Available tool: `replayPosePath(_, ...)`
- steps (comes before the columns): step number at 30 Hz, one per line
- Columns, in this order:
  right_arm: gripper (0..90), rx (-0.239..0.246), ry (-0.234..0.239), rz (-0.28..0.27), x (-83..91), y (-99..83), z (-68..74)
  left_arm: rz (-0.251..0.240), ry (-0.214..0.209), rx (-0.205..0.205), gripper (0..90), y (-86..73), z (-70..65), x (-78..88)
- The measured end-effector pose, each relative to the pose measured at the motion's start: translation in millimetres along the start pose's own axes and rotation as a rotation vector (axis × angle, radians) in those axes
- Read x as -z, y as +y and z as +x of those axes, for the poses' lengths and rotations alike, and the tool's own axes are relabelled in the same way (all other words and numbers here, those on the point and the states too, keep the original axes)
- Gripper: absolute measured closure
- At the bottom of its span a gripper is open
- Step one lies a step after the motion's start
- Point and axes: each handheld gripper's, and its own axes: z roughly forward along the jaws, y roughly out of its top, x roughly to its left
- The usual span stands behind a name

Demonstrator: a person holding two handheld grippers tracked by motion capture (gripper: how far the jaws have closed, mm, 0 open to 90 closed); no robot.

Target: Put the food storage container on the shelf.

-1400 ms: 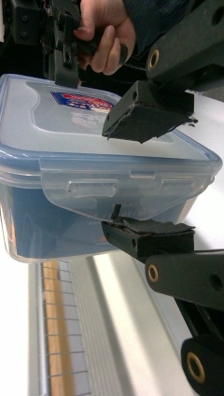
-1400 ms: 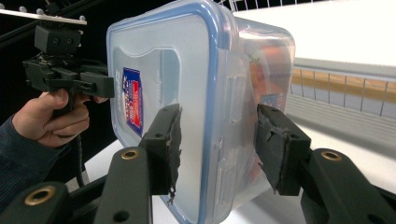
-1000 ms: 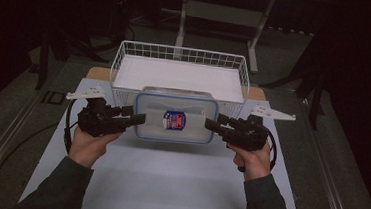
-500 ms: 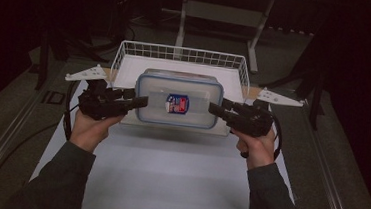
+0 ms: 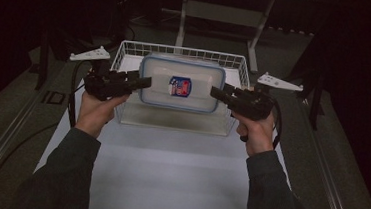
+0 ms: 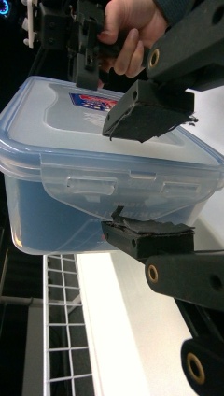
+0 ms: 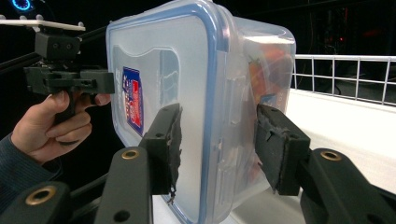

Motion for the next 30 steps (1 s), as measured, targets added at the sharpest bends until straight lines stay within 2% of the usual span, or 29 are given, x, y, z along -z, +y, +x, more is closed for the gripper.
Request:
replayPosePath(6, 52.1, -0.033, -0.008, 0.005, -10.6, 1.9, -12.3, -0.029, -0.002, 0.038, 49.3, 1.6, 15.1, -9.9)
replayPosePath(11, 51.8, -0.031, -0.015, 0.01, -17.1, 3.7, -20.9, -0.029, 0.003, 0.058, 49.3, -1.1, 22.9, -16.4)
replayPosePath(21, 51.7, -0.084, -0.036, 0.043, -30.2, 2.5, -37.8, -0.025, 0.014, 0.127, 49.2, -6.8, 42.9, -32.1)
replayPosePath(30, 51.4, -0.141, -0.043, 0.047, -35.4, 6.3, -45.3, -0.036, 0.019, 0.19, 49.0, -5.0, 48.6, -36.3)
